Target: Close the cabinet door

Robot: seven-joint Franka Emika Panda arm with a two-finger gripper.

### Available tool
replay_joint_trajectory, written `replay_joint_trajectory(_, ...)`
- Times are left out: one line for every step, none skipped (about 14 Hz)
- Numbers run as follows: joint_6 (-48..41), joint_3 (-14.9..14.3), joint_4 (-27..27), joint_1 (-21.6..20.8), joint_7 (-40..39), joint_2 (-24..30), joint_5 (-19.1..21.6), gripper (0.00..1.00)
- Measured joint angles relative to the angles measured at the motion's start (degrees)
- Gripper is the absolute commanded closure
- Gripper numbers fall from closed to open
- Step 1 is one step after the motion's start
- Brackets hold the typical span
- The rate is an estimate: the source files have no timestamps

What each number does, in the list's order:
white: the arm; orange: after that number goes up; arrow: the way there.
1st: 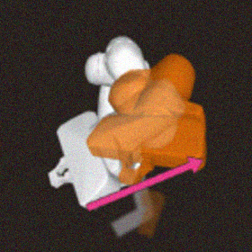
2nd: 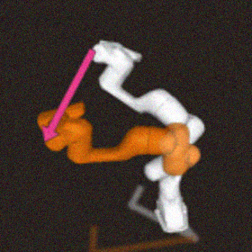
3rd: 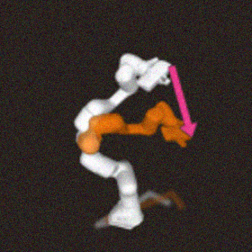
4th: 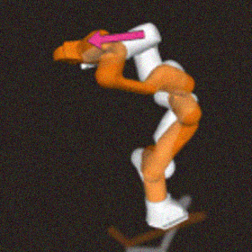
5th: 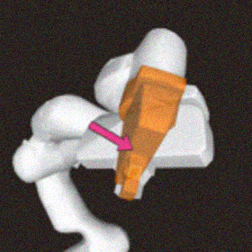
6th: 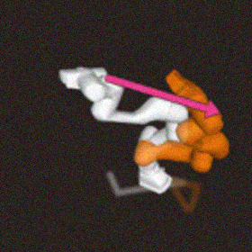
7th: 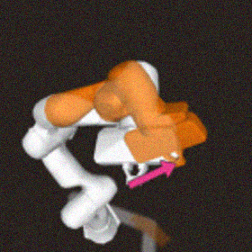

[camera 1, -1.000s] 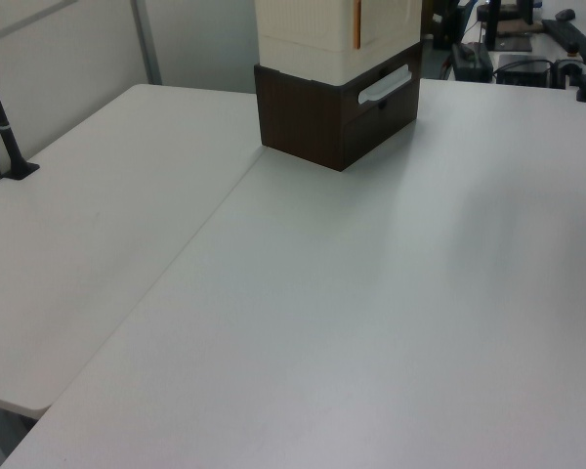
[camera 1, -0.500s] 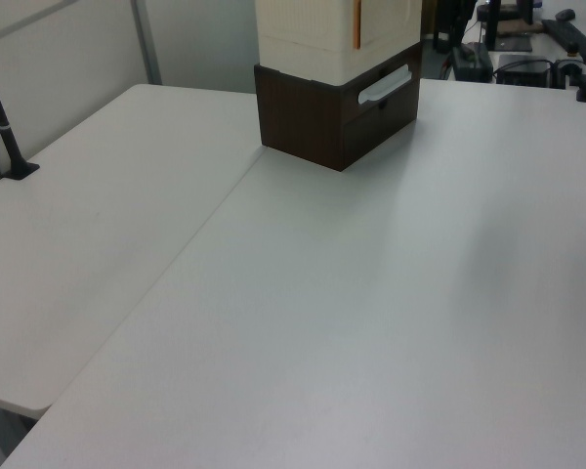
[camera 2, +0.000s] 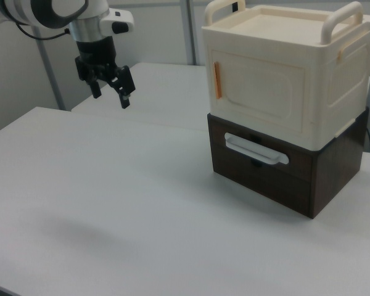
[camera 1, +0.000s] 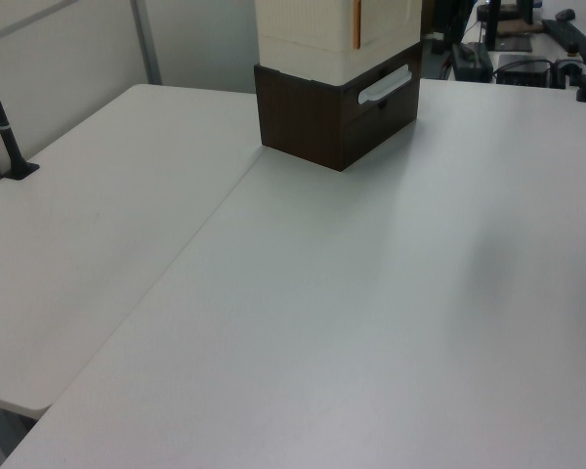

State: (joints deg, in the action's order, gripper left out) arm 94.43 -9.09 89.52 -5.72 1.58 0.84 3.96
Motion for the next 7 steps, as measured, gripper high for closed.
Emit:
replay_joint_trajectory(0.9, 0.0, 0.1, 0.0, 0.0, -0.2, -1.2, 0.00)
replay_joint_trajectory(1.6, 0.0, 0.2, 0.0, 0.0, -0.3, -2.4, 0.00)
replay_joint_trajectory(2.0, 0.0, 0.3, 0.0, 0.0, -0.4, -3.1, 0.00)
replay_joint_trajectory(2.3, 0.0, 0.4, 0.0, 0.0, -0.5, -3.5, 0.00)
replay_joint_trajectory(2.3, 0.0, 0.5, 0.1, 0.0, -0.5, -3.8, 0.00)
replay_joint_trajectory(2.3, 0.0, 0.5, 0.1, 0.0, -0.5, -3.8, 0.00)
replay_joint_trajectory(2.3, 0.0, 0.5, 0.1, 0.0, -0.5, -3.8, 0.00)
